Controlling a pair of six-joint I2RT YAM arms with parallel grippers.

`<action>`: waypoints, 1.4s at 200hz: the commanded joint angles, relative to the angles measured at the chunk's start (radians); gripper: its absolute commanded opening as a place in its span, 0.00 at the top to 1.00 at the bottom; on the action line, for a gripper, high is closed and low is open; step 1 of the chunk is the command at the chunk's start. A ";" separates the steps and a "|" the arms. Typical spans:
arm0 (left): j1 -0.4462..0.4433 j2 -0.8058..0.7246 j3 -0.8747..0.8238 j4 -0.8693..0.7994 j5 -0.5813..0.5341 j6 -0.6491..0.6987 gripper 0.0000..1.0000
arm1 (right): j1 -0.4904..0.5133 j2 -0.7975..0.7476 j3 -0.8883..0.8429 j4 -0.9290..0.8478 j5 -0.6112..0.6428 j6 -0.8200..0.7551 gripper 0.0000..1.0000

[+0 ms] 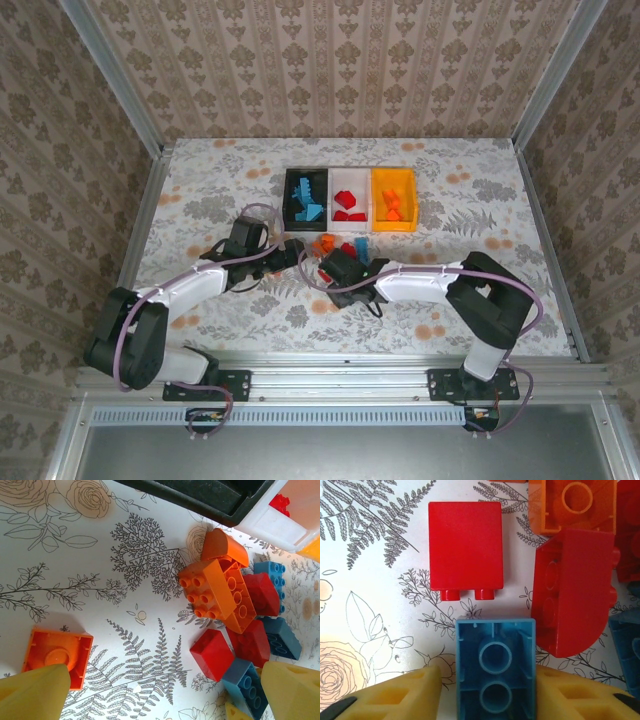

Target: Sort the legos into containers by color

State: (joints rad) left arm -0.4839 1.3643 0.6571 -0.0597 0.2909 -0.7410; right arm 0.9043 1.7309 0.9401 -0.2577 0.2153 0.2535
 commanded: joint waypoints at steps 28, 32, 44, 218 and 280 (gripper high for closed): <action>-0.001 -0.043 0.016 -0.048 -0.018 0.036 0.00 | 0.023 -0.079 -0.012 -0.032 0.035 0.028 0.68; 0.000 -0.047 0.017 -0.051 -0.019 0.038 0.00 | 0.027 -0.095 -0.008 -0.042 0.036 0.028 0.68; 0.004 -0.062 0.022 -0.066 -0.026 0.046 0.00 | 0.036 -0.146 0.002 -0.072 0.035 0.028 0.68; 0.306 -0.466 -0.174 -0.213 -0.014 0.008 0.00 | -0.246 0.623 1.158 -0.230 0.018 -0.151 0.65; 0.306 -0.446 -0.175 -0.187 0.013 -0.002 0.00 | -0.220 0.546 1.112 -0.214 -0.014 -0.155 0.35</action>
State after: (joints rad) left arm -0.1860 0.9165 0.4854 -0.2546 0.2775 -0.7338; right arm 0.6579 2.3516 2.0785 -0.4549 0.2176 0.1131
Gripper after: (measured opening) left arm 0.997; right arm 0.640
